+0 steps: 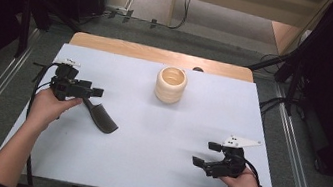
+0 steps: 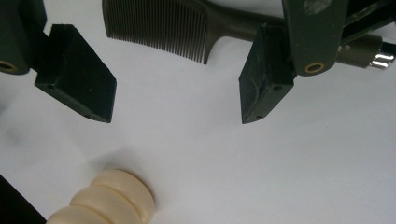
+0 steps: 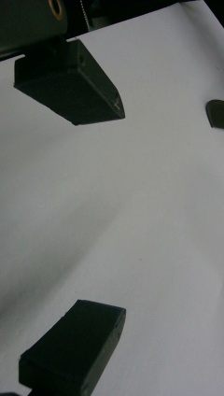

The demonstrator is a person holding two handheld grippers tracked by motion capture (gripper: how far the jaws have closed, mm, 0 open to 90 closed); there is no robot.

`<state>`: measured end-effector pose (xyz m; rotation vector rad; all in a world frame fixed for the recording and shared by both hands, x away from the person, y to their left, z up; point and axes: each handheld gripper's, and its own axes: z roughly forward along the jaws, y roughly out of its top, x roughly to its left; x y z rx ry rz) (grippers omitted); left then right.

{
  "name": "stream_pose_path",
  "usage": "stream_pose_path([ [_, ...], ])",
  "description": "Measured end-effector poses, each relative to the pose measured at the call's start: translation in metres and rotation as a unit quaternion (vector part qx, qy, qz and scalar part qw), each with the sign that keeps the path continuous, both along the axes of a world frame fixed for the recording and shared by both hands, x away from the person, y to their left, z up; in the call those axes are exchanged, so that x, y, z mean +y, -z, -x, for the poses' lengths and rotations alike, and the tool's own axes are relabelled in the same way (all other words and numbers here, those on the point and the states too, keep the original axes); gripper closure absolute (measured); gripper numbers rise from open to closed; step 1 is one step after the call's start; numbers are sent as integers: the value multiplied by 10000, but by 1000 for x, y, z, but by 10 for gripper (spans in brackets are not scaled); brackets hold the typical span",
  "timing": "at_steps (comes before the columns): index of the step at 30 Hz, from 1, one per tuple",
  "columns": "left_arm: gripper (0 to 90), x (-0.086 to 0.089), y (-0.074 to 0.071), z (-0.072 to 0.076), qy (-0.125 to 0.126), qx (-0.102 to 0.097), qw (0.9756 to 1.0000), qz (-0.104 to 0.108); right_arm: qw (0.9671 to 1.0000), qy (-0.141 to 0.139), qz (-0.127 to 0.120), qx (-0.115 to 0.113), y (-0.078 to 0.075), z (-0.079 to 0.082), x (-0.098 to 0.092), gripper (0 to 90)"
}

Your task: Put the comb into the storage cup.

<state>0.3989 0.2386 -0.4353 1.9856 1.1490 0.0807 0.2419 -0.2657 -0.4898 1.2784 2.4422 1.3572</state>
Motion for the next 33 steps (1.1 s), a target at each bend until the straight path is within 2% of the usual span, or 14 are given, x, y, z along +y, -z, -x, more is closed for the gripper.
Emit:
stream_pose_path([
  [3,279,0,0,-6,7,20,10000,-63,10000,20,4,2,0,0,0,50],
  [8,279,-1,-1,-17,-39,45,10000,6,10000,25,-16,7,0,0,0,50],
  [22,306,-2,2,-43,-117,10,9999,-118,10000,24,-27,4,0,-1,-1,50],
  [24,366,-2,3,-44,-150,2,9998,-149,10000,31,-21,6,0,-1,-1,50],
  [25,366,-2,4,-44,-167,0,9997,-176,10000,31,-21,6,0,-1,-1,50],
  [26,496,-1,5,-44,-234,-12,9995,-230,10000,28,-13,2,0,-1,-1,50],
  [27,496,-1,6,-43,-237,-76,9992,-320,10000,28,-13,2,0,-1,-1,50],
  [29,633,1,9,-41,-231,-145,9991,-337,10000,20,-12,4,0,-1,-1,50],
  [30,730,3,11,-41,-237,-105,9993,-278,10000,18,-14,5,0,-1,-1,50],
  [33,900,9,19,-42,-221,2,9990,-393,10000,15,-13,0,0,0,-1,51],
])
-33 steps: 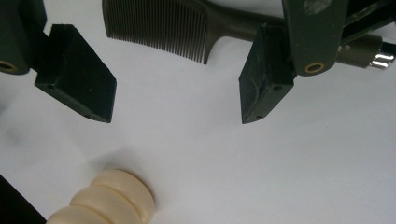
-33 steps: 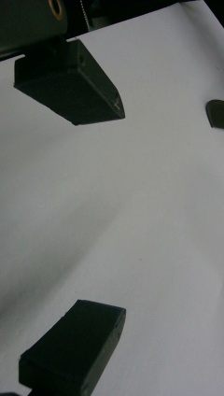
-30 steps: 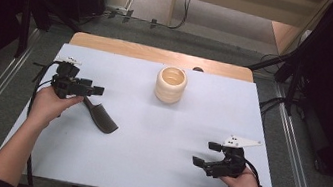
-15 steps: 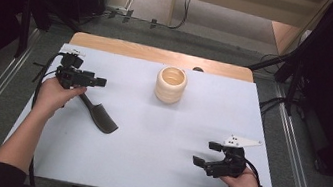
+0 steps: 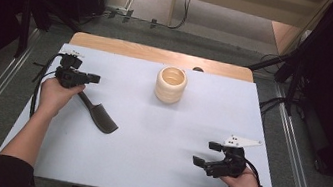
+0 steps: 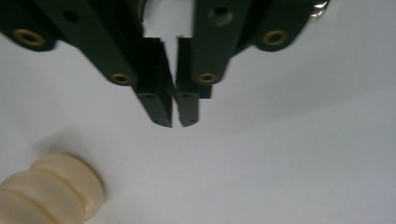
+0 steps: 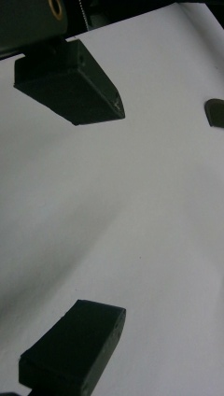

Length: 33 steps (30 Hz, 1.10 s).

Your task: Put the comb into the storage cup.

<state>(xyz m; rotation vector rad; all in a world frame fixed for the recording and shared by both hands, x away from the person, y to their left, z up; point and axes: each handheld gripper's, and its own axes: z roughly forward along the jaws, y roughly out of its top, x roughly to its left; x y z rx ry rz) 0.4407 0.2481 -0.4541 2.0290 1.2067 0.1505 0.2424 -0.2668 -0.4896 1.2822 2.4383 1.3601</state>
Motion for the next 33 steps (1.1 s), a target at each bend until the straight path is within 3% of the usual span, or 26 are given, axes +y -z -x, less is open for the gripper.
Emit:
stream_pose_path([
  [4,900,6,12,-2,-79,198,9997,-89,10000,8,-3,-1,0,0,0,51],
  [8,900,8,17,-2,-119,262,9992,-262,10000,4,5,0,0,0,0,50],
  [14,900,13,23,-2,-166,323,9987,-349,10000,-5,18,5,0,0,0,50],
  [21,900,22,29,-2,-283,430,9980,-372,10000,-23,23,6,0,0,1,50],
  [33,900,28,31,5,-276,521,9973,-437,10000,-51,14,11,0,0,1,50],
])
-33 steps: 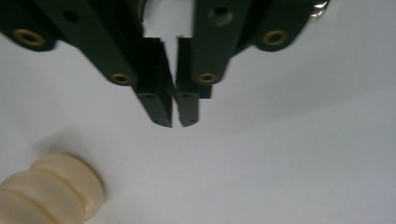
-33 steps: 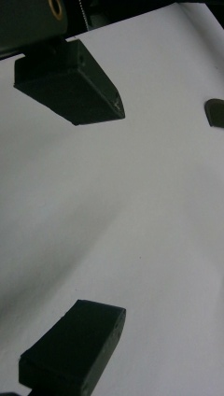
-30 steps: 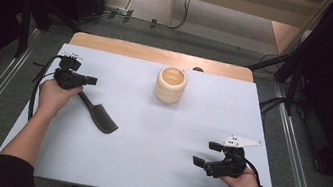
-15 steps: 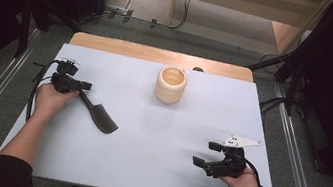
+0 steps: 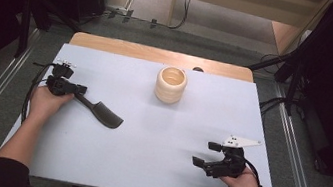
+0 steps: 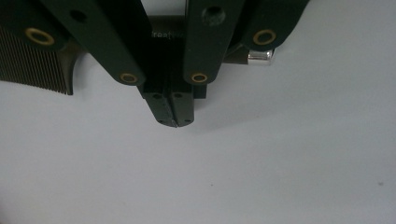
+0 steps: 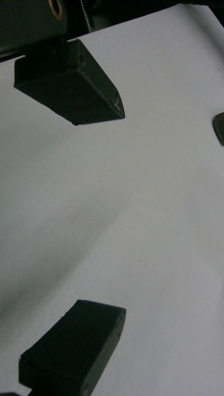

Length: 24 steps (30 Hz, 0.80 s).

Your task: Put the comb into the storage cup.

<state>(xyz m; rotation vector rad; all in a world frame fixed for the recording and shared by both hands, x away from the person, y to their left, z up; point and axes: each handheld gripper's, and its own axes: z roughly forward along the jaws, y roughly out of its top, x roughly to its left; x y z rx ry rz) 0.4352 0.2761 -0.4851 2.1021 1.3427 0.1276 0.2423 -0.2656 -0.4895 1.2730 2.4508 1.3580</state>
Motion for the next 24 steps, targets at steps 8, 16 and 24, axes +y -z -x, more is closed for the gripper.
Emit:
stream_pose_path([
  [8,900,6,0,6,-19,31,10000,5,10000,-4,-2,-11,0,0,1,50],
  [16,900,8,-1,16,29,83,10000,-15,10000,-26,-17,-17,0,-1,2,50],
  [24,900,8,-2,28,141,126,9998,-62,10000,-72,11,-27,-1,-3,4,50],
])
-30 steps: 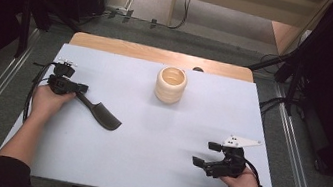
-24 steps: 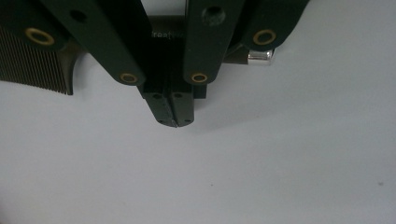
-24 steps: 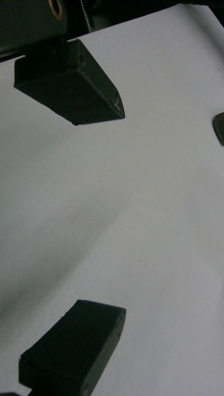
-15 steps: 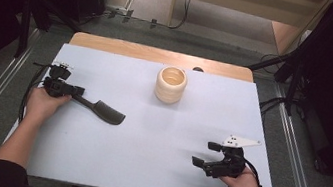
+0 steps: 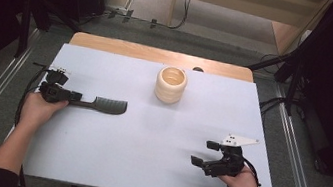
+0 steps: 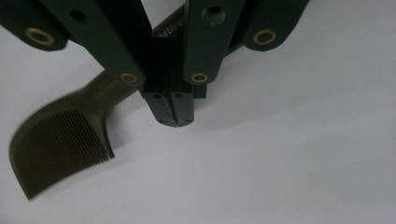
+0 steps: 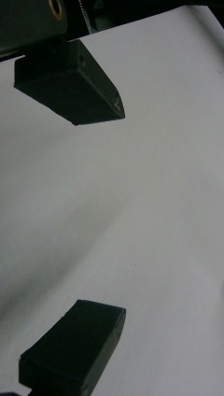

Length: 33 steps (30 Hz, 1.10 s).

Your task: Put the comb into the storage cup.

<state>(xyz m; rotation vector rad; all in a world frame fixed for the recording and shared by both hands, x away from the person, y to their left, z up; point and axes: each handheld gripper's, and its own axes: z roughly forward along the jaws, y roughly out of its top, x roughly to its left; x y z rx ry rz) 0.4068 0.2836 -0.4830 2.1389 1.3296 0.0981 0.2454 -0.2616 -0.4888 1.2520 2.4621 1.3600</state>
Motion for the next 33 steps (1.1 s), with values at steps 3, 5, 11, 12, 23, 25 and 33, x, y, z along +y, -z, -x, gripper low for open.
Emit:
stream_pose_path([
  [3,900,0,0,4,12,-5,10000,14,10000,-15,10,-8,0,-1,1,51],
  [5,900,0,0,7,43,20,10000,9,10000,-13,8,-6,0,-1,1,50],
  [11,900,0,0,15,64,100,9999,33,10000,-28,-1,-7,0,-3,1,51],
  [12,900,0,-1,16,84,114,9999,17,10000,-35,14,-4,0,-3,2,50],
  [23,900,11,-1,19,-69,171,9998,40,10000,-88,18,8,0,-4,4,50],
  [25,900,11,-1,21,-79,186,9998,65,9999,-98,40,9,0,-4,4,50],
  [33,899,10,-1,33,-30,235,9997,102,9999,-106,38,0,0,-5,5,50],
])
